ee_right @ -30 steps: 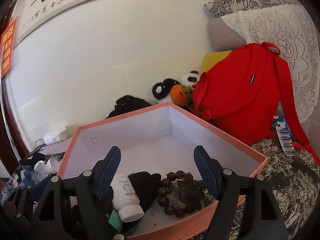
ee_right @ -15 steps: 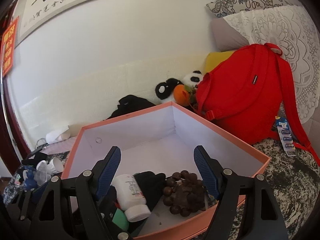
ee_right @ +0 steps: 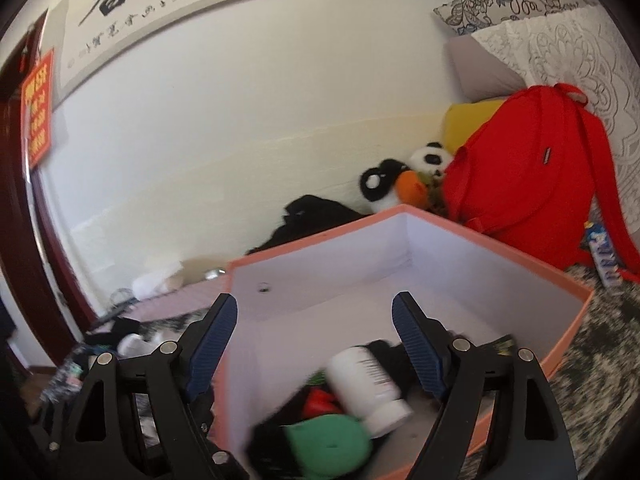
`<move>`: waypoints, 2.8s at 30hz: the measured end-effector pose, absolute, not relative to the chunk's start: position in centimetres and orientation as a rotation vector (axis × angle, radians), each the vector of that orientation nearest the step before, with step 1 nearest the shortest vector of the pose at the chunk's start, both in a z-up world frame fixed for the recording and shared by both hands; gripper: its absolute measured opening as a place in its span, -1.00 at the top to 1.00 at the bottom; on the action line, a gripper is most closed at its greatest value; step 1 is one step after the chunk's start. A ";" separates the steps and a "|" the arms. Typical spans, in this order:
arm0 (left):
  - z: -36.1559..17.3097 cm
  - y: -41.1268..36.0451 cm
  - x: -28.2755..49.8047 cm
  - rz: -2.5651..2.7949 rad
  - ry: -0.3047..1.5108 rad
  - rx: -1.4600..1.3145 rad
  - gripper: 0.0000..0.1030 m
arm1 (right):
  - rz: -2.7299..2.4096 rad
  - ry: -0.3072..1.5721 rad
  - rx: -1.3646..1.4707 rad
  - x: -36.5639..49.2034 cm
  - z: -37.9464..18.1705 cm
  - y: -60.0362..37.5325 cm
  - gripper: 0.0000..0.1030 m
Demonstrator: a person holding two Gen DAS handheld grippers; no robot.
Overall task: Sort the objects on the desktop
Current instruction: 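Open both tools in the box and withdraw them toward the scattered items, then grasp the blue plastic figure with the left tool while the right grasps the clear container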
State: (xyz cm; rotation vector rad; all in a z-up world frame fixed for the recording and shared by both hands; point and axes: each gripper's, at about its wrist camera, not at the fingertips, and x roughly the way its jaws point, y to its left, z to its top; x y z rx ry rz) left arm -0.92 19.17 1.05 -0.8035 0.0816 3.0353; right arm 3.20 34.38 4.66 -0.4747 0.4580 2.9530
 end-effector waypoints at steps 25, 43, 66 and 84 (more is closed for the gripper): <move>-9.0 -4.5 -15.8 3.128 -0.084 -1.225 -0.83 | 3.138 0.637 -0.969 -10.6 -3.9 16.1 -0.84; -5.4 -5.7 -3.6 3.042 -0.175 -1.409 -0.04 | 3.179 0.691 -1.353 -16.4 -7.4 12.3 -0.83; -4.7 -9.8 1.0 3.048 -0.348 -1.372 0.37 | 3.288 -0.048 -1.224 -15.0 -4.6 3.1 0.58; -7.5 -8.3 5.5 2.853 -0.462 -1.545 -0.54 | 3.331 0.463 -1.360 -0.4 -1.7 10.5 0.60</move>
